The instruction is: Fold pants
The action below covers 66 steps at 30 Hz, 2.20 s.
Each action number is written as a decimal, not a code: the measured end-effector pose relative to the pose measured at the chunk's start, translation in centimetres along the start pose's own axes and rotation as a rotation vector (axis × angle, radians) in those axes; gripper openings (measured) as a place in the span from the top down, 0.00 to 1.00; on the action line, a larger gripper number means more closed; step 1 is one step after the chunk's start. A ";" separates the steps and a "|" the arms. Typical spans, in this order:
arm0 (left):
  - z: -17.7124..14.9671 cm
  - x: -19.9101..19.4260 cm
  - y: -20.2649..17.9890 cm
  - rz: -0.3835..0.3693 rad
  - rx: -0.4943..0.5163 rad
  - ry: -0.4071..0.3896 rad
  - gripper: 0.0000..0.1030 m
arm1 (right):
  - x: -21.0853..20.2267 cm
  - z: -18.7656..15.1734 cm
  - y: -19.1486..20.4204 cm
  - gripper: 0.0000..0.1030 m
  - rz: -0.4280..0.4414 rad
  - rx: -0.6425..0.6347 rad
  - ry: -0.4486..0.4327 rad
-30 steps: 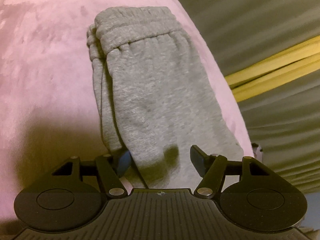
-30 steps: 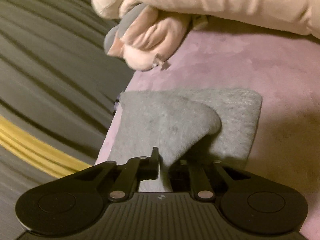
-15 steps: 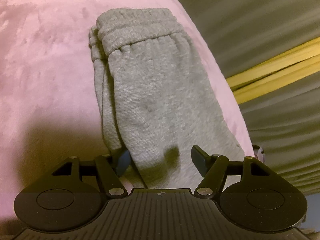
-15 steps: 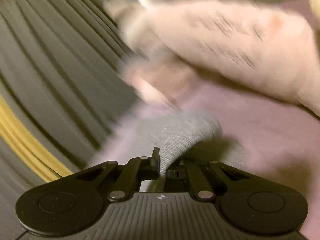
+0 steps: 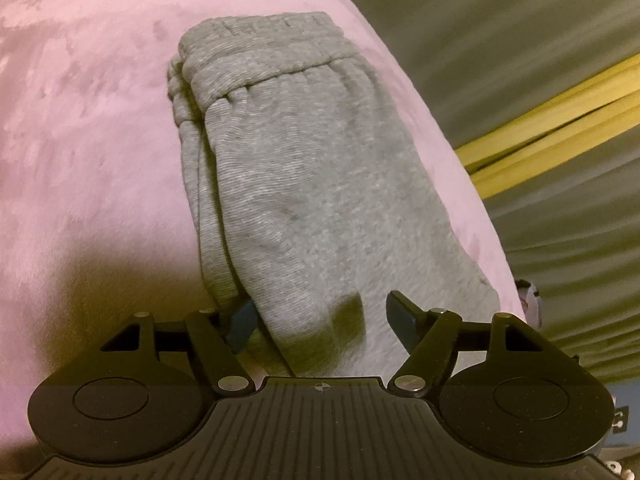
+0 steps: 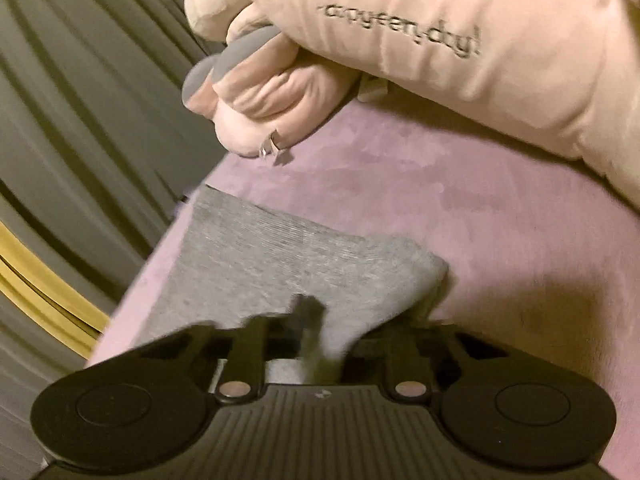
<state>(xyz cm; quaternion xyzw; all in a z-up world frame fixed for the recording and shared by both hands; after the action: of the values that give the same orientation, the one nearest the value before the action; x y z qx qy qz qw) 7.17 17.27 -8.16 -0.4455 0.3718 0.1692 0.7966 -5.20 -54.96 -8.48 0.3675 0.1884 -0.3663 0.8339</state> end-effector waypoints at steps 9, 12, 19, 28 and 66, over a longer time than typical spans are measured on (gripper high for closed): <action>-0.2 -0.5 -0.8 0.040 0.061 -0.041 0.26 | -1.8 1.7 -0.1 0.54 -0.175 -0.124 -0.095; -0.4 -2.2 -1.9 0.037 0.121 -0.112 0.27 | -3.7 1.7 -1.4 0.47 -0.257 -0.127 -0.150; -3.2 -4.2 -8.8 0.009 0.473 -0.300 0.25 | -8.4 1.2 4.0 0.41 -0.137 -0.240 -0.275; -8.0 3.8 -16.2 -0.022 0.754 -0.187 0.21 | -1.8 -14.5 19.1 0.38 0.208 -0.615 0.210; -2.1 8.7 -11.7 0.430 0.755 -0.362 0.05 | -4.1 -29.8 33.5 0.64 0.448 -0.936 0.235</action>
<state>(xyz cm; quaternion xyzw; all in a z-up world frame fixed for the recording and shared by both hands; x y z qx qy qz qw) 19.05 8.57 -8.49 -0.0010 0.3465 0.2584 0.9017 15.85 -15.13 -9.83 0.0258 0.3406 -0.0123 0.9398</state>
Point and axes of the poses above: each gripper's, at about its wrist camera, not at the fingertips, and x roughly the way its jaws point, y to its left, z to its top, the point moved 7 cm from there along x, roughly the way its jaws point, and after that the axes turned 2 degrees about -y, right-handed, at the moved point
